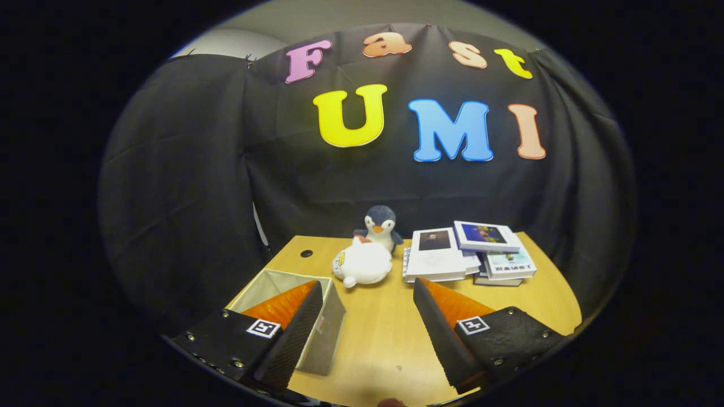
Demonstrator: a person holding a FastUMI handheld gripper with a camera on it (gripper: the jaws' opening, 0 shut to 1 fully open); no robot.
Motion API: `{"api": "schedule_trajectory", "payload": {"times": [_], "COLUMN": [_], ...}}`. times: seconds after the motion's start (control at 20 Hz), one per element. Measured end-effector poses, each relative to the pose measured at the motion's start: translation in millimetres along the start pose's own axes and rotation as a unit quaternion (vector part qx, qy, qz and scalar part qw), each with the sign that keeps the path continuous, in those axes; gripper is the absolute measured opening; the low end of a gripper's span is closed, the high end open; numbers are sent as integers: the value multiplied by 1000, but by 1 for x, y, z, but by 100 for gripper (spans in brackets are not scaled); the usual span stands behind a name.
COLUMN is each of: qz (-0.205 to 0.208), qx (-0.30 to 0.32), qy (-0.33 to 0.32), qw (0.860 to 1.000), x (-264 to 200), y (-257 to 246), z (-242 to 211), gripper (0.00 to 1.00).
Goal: Open the storage box then place both shoes into the box .Put the left shoe in first, then the right shoe, with the right side of both shoes facing outward in a uniform manner.
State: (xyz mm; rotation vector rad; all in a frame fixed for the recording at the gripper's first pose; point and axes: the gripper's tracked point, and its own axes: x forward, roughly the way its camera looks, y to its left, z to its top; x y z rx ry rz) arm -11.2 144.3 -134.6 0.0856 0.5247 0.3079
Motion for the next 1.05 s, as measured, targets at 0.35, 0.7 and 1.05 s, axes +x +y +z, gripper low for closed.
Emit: {"api": "schedule_trajectory", "payload": {"times": [0.35,0.7,1.05], "qz": [-59,-81,-103], "qx": [-15,-6,-16], "qy": [-82,-155,-185], "qw": [995,985,977], "x": [-43,-71,-78], "y": [-69,-118,-140], "z": [27,35,39], "gripper": [98,98,98]}}
